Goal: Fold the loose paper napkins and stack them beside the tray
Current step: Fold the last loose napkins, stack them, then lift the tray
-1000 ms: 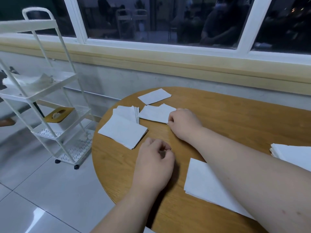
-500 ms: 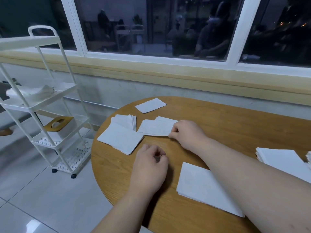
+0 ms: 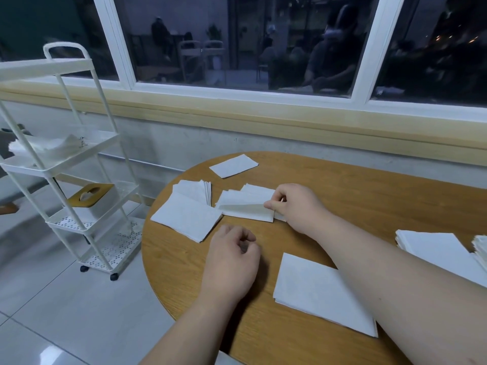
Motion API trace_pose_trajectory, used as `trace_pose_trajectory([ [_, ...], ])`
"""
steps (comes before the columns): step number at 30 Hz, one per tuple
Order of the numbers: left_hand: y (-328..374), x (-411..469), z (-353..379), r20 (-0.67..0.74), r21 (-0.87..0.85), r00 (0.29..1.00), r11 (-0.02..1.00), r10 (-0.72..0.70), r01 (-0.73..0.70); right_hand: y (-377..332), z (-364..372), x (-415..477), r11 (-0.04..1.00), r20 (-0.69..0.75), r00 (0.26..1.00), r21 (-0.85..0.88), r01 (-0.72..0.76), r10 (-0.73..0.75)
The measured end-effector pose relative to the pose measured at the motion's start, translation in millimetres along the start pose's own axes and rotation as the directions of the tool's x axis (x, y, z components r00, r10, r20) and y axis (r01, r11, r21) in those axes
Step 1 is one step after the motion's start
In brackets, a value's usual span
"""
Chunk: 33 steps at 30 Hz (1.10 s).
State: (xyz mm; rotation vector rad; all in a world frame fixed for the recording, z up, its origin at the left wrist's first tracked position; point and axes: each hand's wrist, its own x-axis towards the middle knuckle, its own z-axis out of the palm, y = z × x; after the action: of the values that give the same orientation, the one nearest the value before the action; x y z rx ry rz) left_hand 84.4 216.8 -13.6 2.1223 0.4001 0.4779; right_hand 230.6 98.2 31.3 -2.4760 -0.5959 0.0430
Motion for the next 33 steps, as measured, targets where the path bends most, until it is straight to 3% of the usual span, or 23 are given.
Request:
trace_pose_trajectory([
  [5, -4.9, -1.3, 1.1, -0.093, -0.079, 0.995, 0.997, 0.02, -0.027, -8.7, -22.8, -31.3, 0.956, -0.086, 0.996, 0.287, 0.062, -0.039],
  [9, -6.6, -2.1, 0.5, -0.125, -0.14, 0.99, 0.986, 0.071, -0.089, -13.7, -47.8, -78.3, 0.889, -0.06, 0.994, 0.447, 0.105, -0.087],
  [15, 0.0, -15.7, -6.0, 0.142, -0.359, 0.978, 0.929, 0.151, -0.091, -10.2, -75.9, -133.4, 0.799, 0.023, 0.995, 0.598, 0.066, -0.099],
  [20, 6.2, -26.4, -10.7, 0.229, -0.415, 0.957, 0.907, 0.178, -0.069, 8.2, -68.1, -153.0, 0.691, -0.053, 0.989, 0.72, -0.056, 0.136],
  [23, 4.8, -24.2, -9.9, 0.28, -0.373, 0.939, 0.924, 0.199, -0.084, 18.7, -50.7, -163.6, 0.75, -0.053, 0.972, 0.646, -0.141, 0.228],
  [26, 4.6, -22.8, -9.2, 0.302, -0.259, 0.923, 0.952, 0.24, -0.163, 27.7, -38.2, -169.9, 0.87, -0.152, 0.946, 0.454, -0.19, 0.286],
  [33, 2.8, -19.8, -2.3, 0.367, -0.133, 0.889, 0.962, 0.273, -0.241, 41.7, -28.1, -179.4, 0.914, -0.219, 0.909, 0.286, -0.288, 0.355],
])
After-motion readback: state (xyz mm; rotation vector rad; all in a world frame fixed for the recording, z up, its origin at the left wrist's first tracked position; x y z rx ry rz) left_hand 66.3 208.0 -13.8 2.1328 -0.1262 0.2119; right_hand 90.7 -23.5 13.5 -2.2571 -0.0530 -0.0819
